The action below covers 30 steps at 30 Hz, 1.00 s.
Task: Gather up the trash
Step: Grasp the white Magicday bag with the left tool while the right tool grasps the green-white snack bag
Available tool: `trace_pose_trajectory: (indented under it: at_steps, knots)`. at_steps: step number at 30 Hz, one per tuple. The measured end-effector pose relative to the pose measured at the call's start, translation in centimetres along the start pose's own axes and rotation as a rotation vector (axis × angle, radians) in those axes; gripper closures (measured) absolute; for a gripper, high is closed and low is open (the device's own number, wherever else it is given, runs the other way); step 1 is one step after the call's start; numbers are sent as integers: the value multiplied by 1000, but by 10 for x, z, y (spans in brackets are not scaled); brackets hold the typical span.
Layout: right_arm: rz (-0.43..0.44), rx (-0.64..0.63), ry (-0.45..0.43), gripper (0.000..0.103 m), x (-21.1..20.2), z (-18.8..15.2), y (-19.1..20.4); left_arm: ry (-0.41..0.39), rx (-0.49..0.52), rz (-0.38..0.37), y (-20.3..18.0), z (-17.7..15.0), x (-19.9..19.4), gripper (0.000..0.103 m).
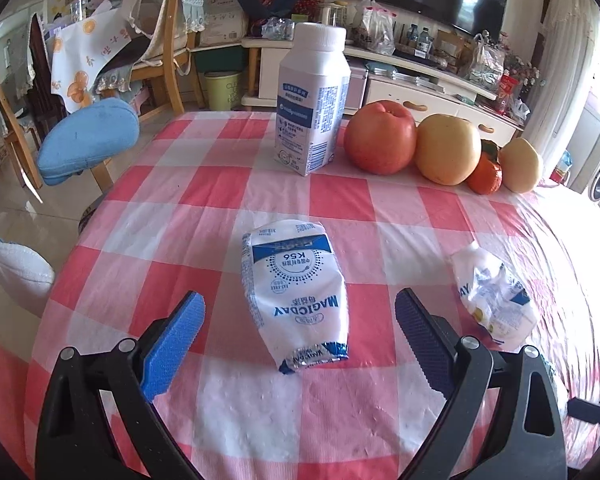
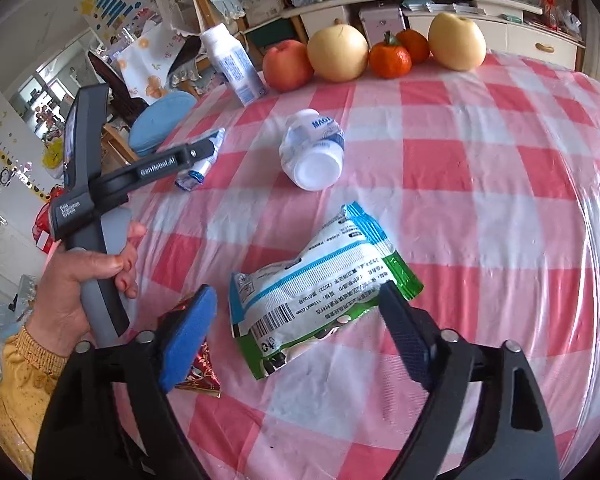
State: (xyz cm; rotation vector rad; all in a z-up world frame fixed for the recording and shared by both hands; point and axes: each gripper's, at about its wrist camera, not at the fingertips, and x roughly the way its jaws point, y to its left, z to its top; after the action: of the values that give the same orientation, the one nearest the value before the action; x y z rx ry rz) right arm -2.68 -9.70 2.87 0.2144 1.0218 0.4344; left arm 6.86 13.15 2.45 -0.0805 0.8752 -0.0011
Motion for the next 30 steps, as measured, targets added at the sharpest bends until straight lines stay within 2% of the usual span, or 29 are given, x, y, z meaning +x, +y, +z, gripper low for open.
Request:
trace_pose_trajectory:
  at_steps: [4,8,9,11,16,21,26,30]
  knots:
    - [-23,-3,-7,20,4,-1,3,6,-12,-4,1,3,7,8]
    - [-84,-40,-26,20,10,0,6,15,-17,-7,2,5,14,9]
    - [-90,-48,-32,20,11,0,7,17,-18,-8,3,5,15,11]
    - [-93,-55,-38,20,14,2,6,25,-25,-11,4,6,19,20]
    - [-131,-83,-47,20,17,5,6,41,-59,-27,10,5,25,28]
    - [-126,-65,-62,20,15,8,1,38,-61,-32,11,5,27,29]
    - [-145,-87,-74,19,16,12,0,34,-34,-19,7,4,27,39]
    - [-141,-94,-61,19,18,13,0,33,-37,-25,7,5,26,41]
